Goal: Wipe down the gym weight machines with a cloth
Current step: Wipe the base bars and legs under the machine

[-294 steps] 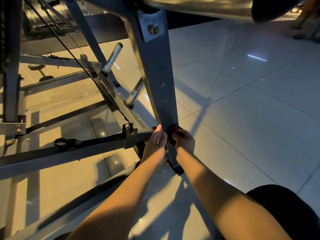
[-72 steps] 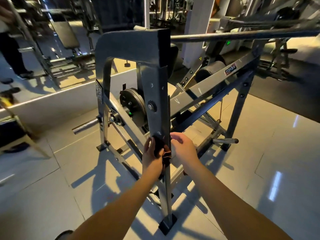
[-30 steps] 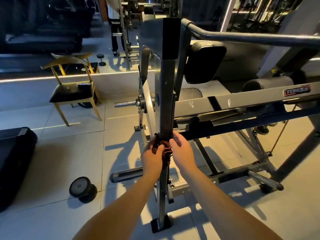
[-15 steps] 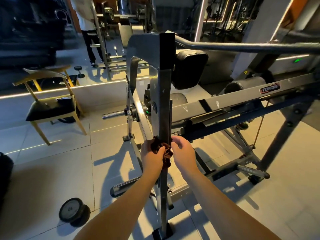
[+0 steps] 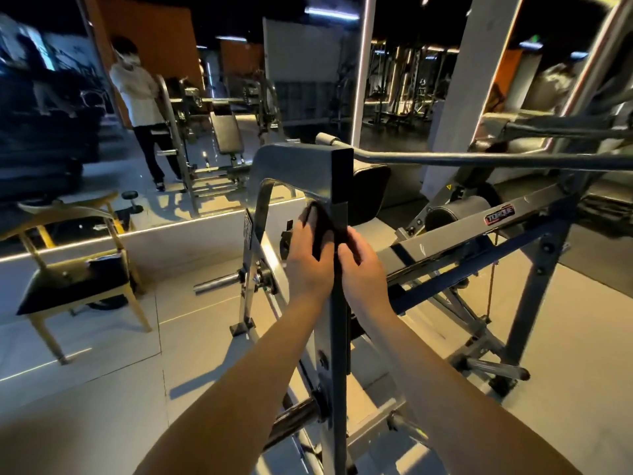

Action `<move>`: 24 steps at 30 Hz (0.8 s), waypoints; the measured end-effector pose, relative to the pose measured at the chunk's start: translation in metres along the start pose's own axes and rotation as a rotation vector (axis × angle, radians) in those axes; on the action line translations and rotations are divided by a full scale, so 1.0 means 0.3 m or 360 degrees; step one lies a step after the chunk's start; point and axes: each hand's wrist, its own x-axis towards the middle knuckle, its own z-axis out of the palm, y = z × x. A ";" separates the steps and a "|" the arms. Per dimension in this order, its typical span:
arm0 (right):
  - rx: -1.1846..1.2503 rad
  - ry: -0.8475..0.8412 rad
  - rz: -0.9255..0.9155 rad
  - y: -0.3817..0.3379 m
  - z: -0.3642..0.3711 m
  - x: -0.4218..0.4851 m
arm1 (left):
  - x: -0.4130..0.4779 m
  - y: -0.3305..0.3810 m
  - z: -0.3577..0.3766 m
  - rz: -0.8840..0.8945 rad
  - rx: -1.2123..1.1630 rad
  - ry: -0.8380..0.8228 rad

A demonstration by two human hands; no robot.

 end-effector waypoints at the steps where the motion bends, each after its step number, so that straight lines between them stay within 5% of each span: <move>1: -0.0002 0.0008 0.0010 0.009 0.011 -0.002 | -0.010 -0.022 0.000 -0.0037 -0.0028 -0.0033; 6: -0.0038 0.0082 0.0054 0.028 0.026 0.001 | -0.095 -0.083 -0.041 -0.0212 -0.0191 -0.0155; 12: -0.0097 0.0199 0.0096 0.037 0.035 0.021 | -0.032 -0.003 -0.025 0.0025 -0.0103 -0.0116; 24: -0.0163 0.0343 0.0096 0.037 0.067 0.008 | -0.075 -0.015 -0.018 -0.0061 -0.0112 -0.0136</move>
